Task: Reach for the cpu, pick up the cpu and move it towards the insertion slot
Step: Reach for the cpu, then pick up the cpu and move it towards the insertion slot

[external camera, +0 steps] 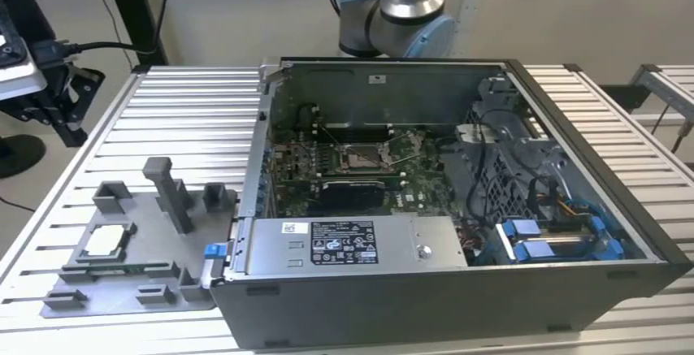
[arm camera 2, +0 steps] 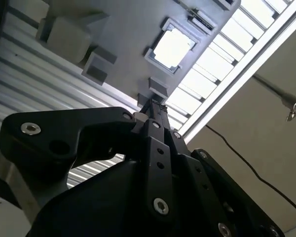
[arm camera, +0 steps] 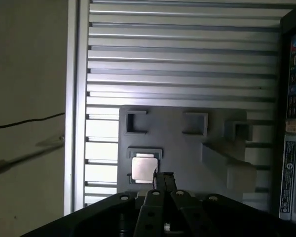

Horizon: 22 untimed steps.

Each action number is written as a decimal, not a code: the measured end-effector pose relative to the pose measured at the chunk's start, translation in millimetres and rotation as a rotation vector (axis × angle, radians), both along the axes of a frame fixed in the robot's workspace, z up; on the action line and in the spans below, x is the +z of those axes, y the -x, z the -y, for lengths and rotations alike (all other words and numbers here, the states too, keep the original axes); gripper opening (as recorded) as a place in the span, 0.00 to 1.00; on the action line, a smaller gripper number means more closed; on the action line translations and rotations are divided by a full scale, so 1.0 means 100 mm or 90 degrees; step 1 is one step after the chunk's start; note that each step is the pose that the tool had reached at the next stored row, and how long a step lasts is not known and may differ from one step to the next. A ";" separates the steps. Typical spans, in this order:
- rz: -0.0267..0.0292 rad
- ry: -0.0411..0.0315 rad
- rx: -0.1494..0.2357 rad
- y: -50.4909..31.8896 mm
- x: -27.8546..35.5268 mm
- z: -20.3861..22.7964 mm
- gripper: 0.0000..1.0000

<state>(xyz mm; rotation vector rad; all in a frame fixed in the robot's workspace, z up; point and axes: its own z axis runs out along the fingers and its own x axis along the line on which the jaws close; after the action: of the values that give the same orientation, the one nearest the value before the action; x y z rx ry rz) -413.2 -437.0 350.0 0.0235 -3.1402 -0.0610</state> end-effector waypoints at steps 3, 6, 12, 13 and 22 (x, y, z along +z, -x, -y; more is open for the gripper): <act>0.0000 0.0000 -0.001 0.055 -0.015 0.014 0.00; 0.0000 0.0000 -0.001 0.090 -0.023 0.014 0.00; 0.0000 0.0000 -0.001 0.092 -0.023 0.014 0.00; -0.0001 0.0000 -0.001 0.092 -0.023 0.014 0.00; 0.0000 0.0000 -0.001 0.093 -0.023 0.014 1.00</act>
<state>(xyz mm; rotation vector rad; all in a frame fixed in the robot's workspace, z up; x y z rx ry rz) -422.5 -438.4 347.7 0.0202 -3.1402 -0.0610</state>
